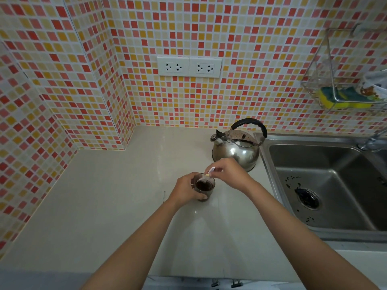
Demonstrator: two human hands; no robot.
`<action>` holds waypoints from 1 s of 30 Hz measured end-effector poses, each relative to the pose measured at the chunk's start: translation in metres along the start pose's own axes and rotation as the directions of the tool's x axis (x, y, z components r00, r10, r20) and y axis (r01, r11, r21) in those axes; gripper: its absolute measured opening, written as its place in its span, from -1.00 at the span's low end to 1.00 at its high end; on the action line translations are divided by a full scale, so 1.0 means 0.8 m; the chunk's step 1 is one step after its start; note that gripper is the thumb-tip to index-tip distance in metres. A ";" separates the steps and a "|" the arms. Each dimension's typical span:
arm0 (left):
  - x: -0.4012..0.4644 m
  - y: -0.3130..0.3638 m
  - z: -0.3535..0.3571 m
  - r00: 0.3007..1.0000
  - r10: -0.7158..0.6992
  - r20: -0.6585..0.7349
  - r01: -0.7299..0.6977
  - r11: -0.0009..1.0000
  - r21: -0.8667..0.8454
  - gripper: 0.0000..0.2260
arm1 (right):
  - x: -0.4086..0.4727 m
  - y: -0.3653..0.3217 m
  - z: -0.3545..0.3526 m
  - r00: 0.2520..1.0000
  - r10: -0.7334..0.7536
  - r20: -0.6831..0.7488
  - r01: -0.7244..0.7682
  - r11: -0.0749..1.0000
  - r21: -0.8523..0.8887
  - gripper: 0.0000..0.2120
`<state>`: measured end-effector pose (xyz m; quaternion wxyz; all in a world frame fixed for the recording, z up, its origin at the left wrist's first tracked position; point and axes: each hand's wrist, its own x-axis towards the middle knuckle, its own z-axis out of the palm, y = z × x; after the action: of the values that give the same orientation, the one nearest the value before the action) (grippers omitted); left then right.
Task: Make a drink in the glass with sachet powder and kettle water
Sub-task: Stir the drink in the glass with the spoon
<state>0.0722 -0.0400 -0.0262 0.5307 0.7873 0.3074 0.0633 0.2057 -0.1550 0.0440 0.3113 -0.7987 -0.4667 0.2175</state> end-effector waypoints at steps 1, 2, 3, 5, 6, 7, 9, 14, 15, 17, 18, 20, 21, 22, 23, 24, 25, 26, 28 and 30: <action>0.000 0.000 0.000 1.000 0.001 0.000 -0.001 1.000 -0.004 -0.38 | 0.002 -0.003 -0.007 1.000 -0.008 0.007 0.008 0.999 -0.031 -0.88; -0.001 0.000 0.000 1.000 0.001 0.000 -0.001 1.000 -0.009 -0.38 | 0.003 -0.005 -0.012 1.000 -0.013 0.019 0.014 0.997 -0.075 -0.88; -0.001 0.000 0.000 1.000 0.002 -0.001 -0.002 1.000 -0.012 -0.38 | 0.003 -0.006 -0.015 1.000 -0.014 0.028 0.017 0.993 -0.116 -0.87; -0.002 0.000 -0.001 1.000 0.002 0.000 -0.002 1.000 -0.013 -0.39 | 0.002 -0.006 -0.015 1.000 0.009 0.017 -0.006 0.988 -0.153 -0.85; -0.002 0.000 -0.001 1.000 0.001 0.001 -0.001 1.000 -0.018 -0.40 | 0.000 -0.005 -0.011 1.000 0.031 0.000 -0.030 0.990 -0.136 -0.85; -0.002 -0.001 -0.001 1.000 0.001 0.001 -0.001 1.000 -0.023 -0.40 | -0.001 -0.004 -0.004 0.999 0.053 -0.011 -0.054 0.994 -0.099 -0.86; -0.001 -0.001 -0.001 1.000 0.003 0.000 -0.003 1.000 -0.027 -0.40 | -0.003 -0.002 0.014 0.997 0.076 0.000 -0.076 0.997 -0.023 -0.89; -0.001 0.000 -0.001 1.000 0.010 0.001 -0.010 1.000 -0.011 -0.40 | -0.008 0.012 0.046 0.985 0.140 -0.103 -0.133 0.988 0.074 -0.88; -0.001 0.001 0.000 1.000 0.006 -0.002 -0.006 1.000 -0.011 -0.39 | -0.007 0.015 0.048 0.975 0.177 -0.136 -0.164 0.982 0.098 -0.88; -0.001 0.000 0.000 1.000 0.000 -0.009 0.000 1.000 -0.012 -0.40 | -0.005 0.016 0.051 0.961 0.227 -0.159 -0.204 0.967 0.151 -0.87; -0.001 0.000 0.000 1.000 -0.002 -0.010 0.002 1.000 -0.011 -0.41 | -0.005 0.014 0.053 0.961 0.229 -0.154 -0.201 0.963 0.176 -0.87; -0.001 0.000 0.000 1.000 0.002 -0.007 -0.002 1.000 -0.010 -0.42 | -0.004 0.010 0.054 0.967 0.205 -0.154 -0.173 0.965 0.197 -0.88; -0.001 0.000 0.000 1.000 0.006 -0.005 -0.006 1.000 -0.011 -0.42 | -0.003 0.010 0.054 0.967 0.193 -0.164 -0.162 0.969 0.189 -0.88; -0.001 0.000 0.000 1.000 0.008 -0.004 -0.008 1.000 -0.011 -0.41 | -0.002 0.012 0.053 0.965 0.192 -0.180 -0.162 0.972 0.171 -0.88; 0.000 0.000 0.000 1.000 0.008 -0.003 -0.008 1.000 -0.007 -0.41 | -0.001 0.013 0.050 0.959 0.200 -0.199 -0.172 0.973 0.152 -0.88; 0.000 0.001 0.000 1.000 0.005 -0.004 -0.005 1.000 -0.003 -0.40 | 0.000 0.015 0.048 0.955 0.214 -0.207 -0.186 0.971 0.147 -0.88; 0.000 0.001 0.001 1.000 0.002 -0.006 -0.003 1.000 -0.003 -0.40 | 0.001 0.017 0.047 0.954 0.225 -0.195 -0.196 0.968 0.159 -0.88; 0.000 0.001 0.001 1.000 0.001 -0.007 -0.001 1.000 -0.007 -0.40 | 0.002 0.017 0.048 0.959 0.226 -0.171 -0.196 0.965 0.175 -0.88; 0.000 0.000 0.001 1.000 0.001 -0.009 -0.001 1.000 -0.015 -0.41 | 0.000 0.014 0.051 0.971 0.196 -0.138 -0.169 0.968 0.187 -0.90; 0.000 -0.001 0.000 1.000 0.002 -0.008 -0.002 1.000 -0.018 -0.39 | -0.001 0.014 0.051 0.973 0.175 -0.153 -0.149 0.974 0.168 -0.90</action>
<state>0.0719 -0.0402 -0.0267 0.5363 0.7826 0.3082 0.0697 0.1861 -0.1481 0.0072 0.3919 -0.8229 -0.3536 0.2102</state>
